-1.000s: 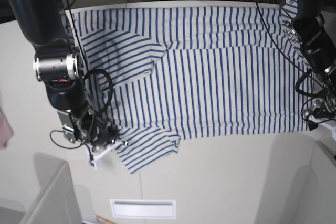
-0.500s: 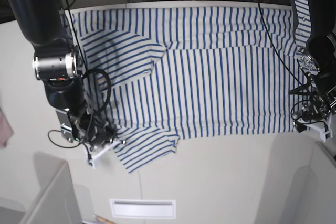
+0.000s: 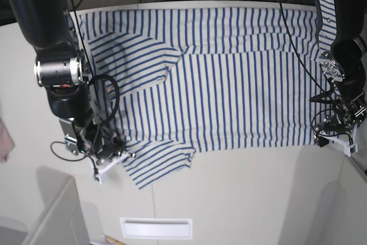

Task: Fold the T-shirt properly
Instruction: 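Move the left gripper down to the hem corner beside it, then grasp the hem corners with both grippers and lift them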

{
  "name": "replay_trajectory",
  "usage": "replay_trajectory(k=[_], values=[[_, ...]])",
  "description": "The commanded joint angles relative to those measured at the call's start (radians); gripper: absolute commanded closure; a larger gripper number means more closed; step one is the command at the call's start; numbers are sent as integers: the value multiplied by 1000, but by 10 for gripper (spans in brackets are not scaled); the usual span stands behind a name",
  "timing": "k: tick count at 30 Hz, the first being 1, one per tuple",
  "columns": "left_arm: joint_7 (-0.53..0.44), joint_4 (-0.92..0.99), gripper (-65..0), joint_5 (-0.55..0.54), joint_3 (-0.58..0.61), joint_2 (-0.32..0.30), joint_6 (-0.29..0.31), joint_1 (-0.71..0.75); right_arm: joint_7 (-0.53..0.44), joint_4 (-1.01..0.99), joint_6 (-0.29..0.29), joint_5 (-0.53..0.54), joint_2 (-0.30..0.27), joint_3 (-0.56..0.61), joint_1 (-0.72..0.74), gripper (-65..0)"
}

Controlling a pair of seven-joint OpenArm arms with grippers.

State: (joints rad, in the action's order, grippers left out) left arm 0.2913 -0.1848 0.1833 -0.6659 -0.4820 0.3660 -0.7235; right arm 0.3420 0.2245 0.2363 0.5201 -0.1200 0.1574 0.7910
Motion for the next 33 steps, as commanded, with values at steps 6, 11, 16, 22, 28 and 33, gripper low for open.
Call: replay_trajectory(k=[6,11,16,22,28,33], values=[[26,-8,-288,9,1,-13,0,-15,-1,14,-2,-2,-7,0,25,0],[32,-121,0,6,57,-8,5,29,-21,46,-4,-2,-7,0,23,0],[32,-223,0,0,142,18,5,78,-17,140,-4,-1,-20,-6,-3,0],[93,-364,0,-192,153,13,8,157,-17,183,-4,-1,-25,-6,-22,0],[231,-591,0,-296,154,15,51,253,-1,183,-4,1,-25,-6,-35,0],[300,-727,0,-299,140,18,54,316,55,319,-1,5,-59,-9,-103,0]])
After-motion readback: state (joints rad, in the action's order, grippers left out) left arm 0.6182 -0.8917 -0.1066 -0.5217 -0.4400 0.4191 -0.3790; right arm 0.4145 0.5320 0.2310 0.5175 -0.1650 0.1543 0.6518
